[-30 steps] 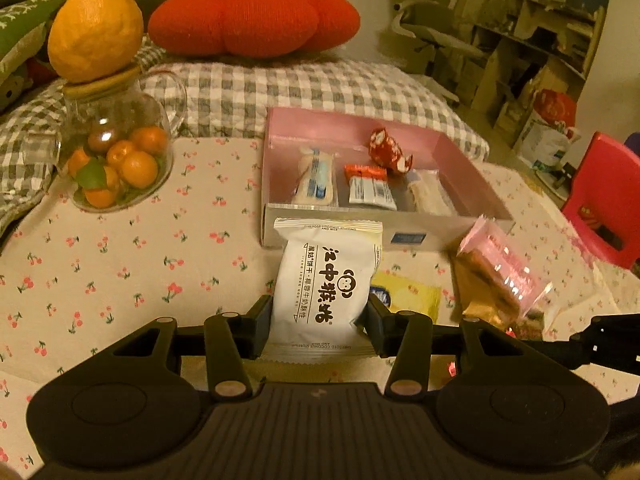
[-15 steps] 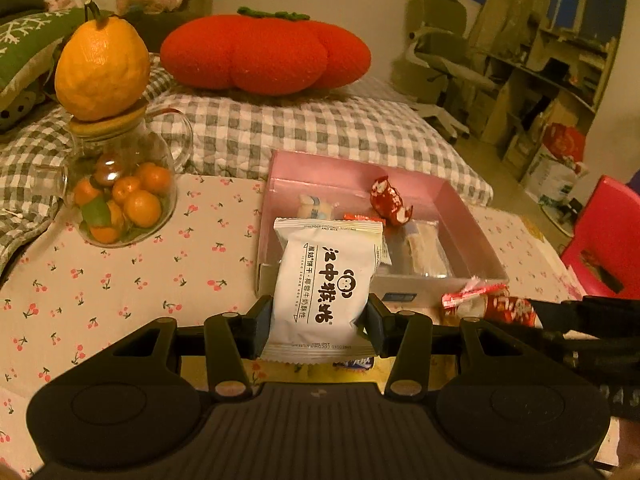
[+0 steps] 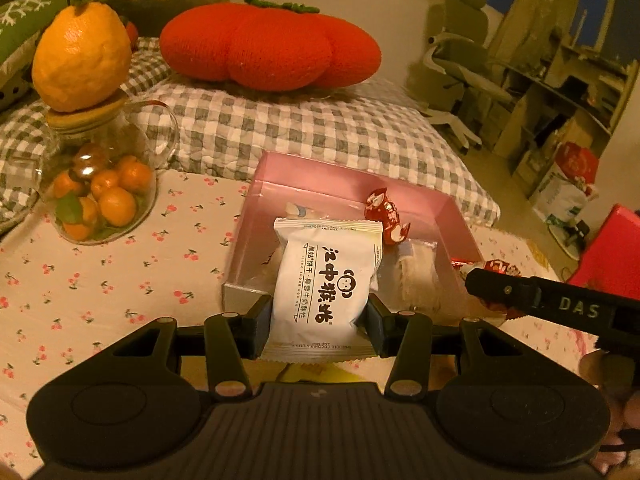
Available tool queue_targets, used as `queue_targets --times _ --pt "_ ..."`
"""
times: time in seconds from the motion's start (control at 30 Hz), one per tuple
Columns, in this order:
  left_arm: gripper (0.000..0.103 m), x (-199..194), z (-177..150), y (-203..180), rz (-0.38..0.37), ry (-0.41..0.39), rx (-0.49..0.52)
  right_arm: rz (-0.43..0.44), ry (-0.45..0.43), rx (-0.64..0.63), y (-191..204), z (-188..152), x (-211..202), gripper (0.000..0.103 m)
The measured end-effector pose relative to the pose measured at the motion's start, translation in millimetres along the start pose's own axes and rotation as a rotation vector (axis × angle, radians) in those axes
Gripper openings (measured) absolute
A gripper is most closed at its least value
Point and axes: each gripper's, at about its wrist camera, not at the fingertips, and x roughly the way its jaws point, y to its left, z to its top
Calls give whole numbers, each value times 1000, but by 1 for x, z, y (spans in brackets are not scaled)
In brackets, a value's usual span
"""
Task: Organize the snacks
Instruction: 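Carry both snacks into the pink-lined box and open both tools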
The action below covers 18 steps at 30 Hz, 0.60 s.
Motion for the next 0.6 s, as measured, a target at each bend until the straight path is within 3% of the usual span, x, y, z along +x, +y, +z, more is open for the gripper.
queue_targets --times 0.27,0.6 --pt "45 28 15 -19 19 4 52 -39 28 69 -24 2 22 42" --pt "45 70 30 -35 48 31 87 -24 26 101 -34 5 25 42"
